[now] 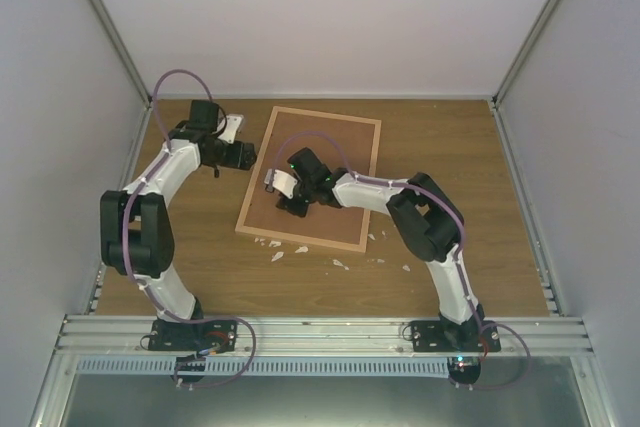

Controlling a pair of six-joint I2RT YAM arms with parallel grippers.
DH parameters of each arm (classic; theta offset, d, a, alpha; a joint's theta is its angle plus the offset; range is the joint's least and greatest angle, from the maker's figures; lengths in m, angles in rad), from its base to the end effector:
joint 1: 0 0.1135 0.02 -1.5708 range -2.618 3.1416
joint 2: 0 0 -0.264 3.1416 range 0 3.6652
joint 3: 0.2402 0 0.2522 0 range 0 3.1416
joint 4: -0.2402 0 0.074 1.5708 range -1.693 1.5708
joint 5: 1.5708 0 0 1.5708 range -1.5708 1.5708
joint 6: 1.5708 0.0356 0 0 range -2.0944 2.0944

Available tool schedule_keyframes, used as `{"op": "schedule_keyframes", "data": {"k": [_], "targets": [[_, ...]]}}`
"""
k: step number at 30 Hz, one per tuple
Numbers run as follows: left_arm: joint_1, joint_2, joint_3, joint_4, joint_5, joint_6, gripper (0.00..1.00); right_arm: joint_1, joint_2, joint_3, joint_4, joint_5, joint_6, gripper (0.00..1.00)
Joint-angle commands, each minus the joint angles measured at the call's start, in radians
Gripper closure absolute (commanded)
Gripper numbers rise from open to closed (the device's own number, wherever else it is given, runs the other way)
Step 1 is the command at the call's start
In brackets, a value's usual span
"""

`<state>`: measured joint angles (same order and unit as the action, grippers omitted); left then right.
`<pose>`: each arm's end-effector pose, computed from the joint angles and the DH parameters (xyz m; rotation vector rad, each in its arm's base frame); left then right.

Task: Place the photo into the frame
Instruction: Install the photo frame at the center of the board.

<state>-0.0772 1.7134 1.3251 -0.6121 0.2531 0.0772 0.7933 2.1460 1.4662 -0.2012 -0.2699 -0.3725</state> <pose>0.3638 -0.0371 0.2463 0.2919 2.5386 -0.3249 0.3165 0.3350 0.1441 -1.4625 1.9990 0.5141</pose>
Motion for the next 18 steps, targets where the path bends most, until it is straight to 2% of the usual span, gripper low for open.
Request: {"op": "schedule_keyframes", "data": {"k": [1,7,13,18], "targets": [[0.004,0.030,-0.015,0.041,0.109,0.044,0.17,-0.015,-0.003,-0.076,-0.117,0.035,-0.039,0.66],[0.002,0.005,-0.062,0.039,0.112,0.122,0.19,-0.017,-0.044,-0.159,-0.110,0.028,-0.057,0.66],[0.001,-0.047,-0.137,-0.020,0.031,0.160,0.12,-0.020,-0.063,-0.199,-0.114,0.027,-0.053,0.66],[0.001,-0.110,-0.191,-0.023,0.008,0.163,0.01,-0.040,-0.118,-0.174,-0.126,-0.012,-0.030,0.65]]}}
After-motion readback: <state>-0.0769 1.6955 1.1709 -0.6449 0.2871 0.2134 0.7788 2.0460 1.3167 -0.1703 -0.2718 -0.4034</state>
